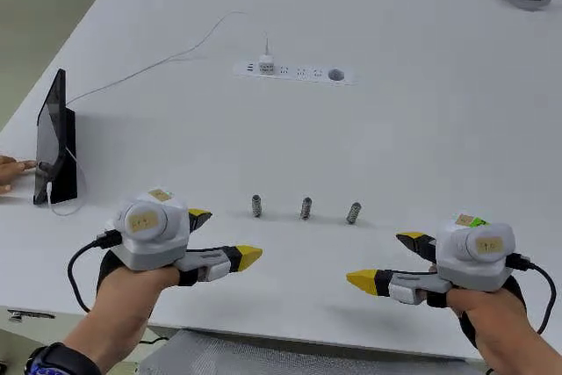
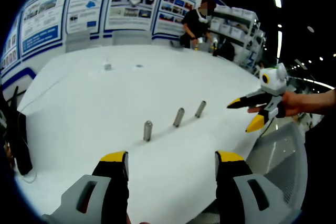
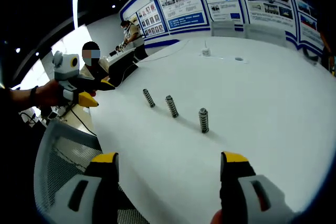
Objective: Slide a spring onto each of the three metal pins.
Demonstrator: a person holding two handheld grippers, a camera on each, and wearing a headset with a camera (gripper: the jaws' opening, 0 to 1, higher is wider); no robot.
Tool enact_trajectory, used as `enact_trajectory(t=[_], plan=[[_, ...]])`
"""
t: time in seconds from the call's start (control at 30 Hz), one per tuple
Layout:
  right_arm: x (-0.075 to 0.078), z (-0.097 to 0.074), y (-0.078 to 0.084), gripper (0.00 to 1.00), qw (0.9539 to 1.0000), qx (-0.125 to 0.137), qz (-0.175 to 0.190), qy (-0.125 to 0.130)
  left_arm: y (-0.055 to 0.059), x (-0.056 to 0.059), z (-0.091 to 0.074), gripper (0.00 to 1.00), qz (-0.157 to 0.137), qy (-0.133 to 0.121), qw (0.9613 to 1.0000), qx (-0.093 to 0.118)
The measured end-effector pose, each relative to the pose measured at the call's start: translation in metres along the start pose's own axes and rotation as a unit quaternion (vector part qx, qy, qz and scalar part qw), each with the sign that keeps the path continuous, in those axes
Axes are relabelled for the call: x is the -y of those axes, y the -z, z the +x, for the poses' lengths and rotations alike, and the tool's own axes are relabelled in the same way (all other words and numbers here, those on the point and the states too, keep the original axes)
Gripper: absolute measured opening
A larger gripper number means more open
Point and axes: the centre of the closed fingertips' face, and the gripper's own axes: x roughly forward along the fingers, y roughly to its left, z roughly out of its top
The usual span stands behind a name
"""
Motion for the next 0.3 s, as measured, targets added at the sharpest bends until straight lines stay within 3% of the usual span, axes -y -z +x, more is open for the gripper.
enact_trajectory(t=[0.3], plan=[[-0.0058,0.0033,0.0001,0.81,1.0,-0.002,-0.001,-0.002,0.0057,-0.0035,-0.001,0.69,-0.006,0.0,1.0,-0.003]])
